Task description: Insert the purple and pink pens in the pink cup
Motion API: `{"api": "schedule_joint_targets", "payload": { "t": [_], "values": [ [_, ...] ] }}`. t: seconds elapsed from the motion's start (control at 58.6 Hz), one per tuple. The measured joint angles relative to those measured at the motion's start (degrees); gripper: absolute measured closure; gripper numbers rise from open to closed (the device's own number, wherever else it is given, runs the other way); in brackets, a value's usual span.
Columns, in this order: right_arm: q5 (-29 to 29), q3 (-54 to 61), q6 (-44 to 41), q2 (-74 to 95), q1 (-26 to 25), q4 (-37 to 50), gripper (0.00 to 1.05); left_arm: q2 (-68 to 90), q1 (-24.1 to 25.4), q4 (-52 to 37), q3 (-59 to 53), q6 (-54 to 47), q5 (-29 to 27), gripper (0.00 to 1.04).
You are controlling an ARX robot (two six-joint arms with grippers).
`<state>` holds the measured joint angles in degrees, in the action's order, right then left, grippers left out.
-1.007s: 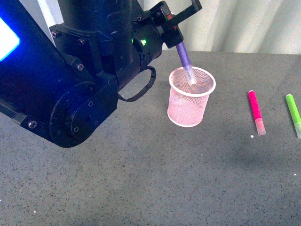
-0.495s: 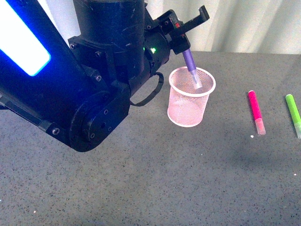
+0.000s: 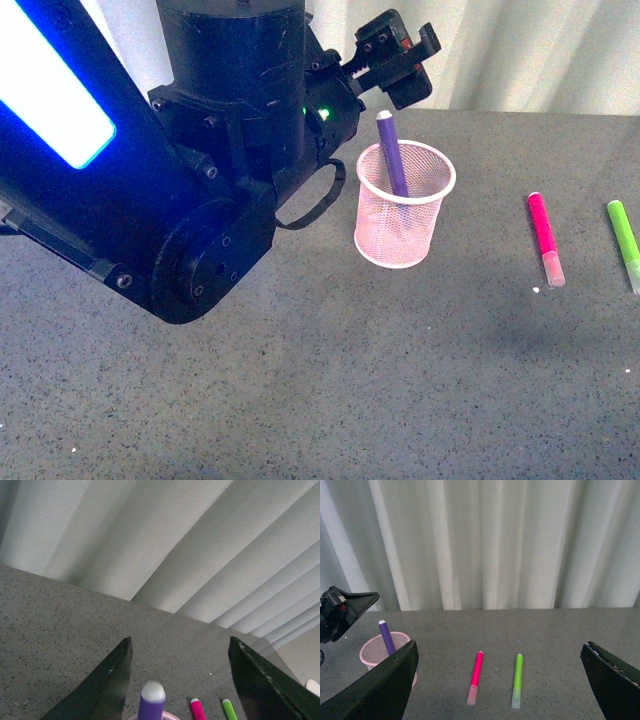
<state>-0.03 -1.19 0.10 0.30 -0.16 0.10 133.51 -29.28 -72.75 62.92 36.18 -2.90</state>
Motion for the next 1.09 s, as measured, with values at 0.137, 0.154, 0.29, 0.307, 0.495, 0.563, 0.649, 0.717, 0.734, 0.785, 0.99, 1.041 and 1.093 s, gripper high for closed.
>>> {"api": "schedule_joint_targets", "payload": {
  "t": [0.137,0.154,0.29,0.307,0.495,0.563,0.649,0.717,0.734,0.785,0.99,1.041,1.093],
  "values": [
    [0.0,0.0,0.0,0.0,0.0,0.0,0.07,0.0,0.2,0.2,0.0,-0.1,0.0,0.12],
    [0.0,0.0,0.0,0.0,0.0,0.0,0.07,-0.1,0.2,0.4,0.0,-0.1,0.0,0.09],
    [0.0,0.0,0.0,0.0,0.0,0.0,0.07,-1.4,0.8,2.8,-0.6,-0.1,-0.2,0.07],
    [0.0,0.0,0.0,0.0,0.0,0.0,0.07,-1.9,0.9,3.6,-0.7,-0.1,-0.2,0.07],
    [0.0,0.0,0.0,0.0,0.0,0.0,0.07,-8.1,2.7,13.1,-2.5,-1.8,2.0,0.07],
    [0.0,0.0,0.0,0.0,0.0,0.0,0.07,-13.5,4.2,20.6,-4.8,-2.0,3.0,0.07],
    [0.0,0.0,0.0,0.0,0.0,0.0,0.07,-19.0,5.5,26.5,-8.5,-3.3,5.0,0.07],
    [0.0,0.0,0.0,0.0,0.0,0.0,0.07,-25.9,7.1,28.0,-14.5,-6.0,11.3,0.07],
    [0.0,0.0,0.0,0.0,0.0,0.0,0.07,-27.5,7.5,28.3,-15.7,-6.2,12.7,0.07],
    [0.0,0.0,0.0,0.0,0.0,0.0,0.07,-33.0,8.9,28.4,-19.7,-7.5,17.2,0.07],
    [0.0,0.0,0.0,0.0,0.0,0.0,0.07,-48.2,13.2,27.6,-30.3,-9.2,27.1,0.07],
    [0.0,0.0,0.0,0.0,0.0,0.0,0.07,-51.8,14.2,28.3,-32.9,-10.0,27.1,0.07],
    [0.0,0.0,0.0,0.0,0.0,0.0,0.07,-55.8,15.5,29.0,-35.9,-10.6,27.4,0.07]
  ]
}}
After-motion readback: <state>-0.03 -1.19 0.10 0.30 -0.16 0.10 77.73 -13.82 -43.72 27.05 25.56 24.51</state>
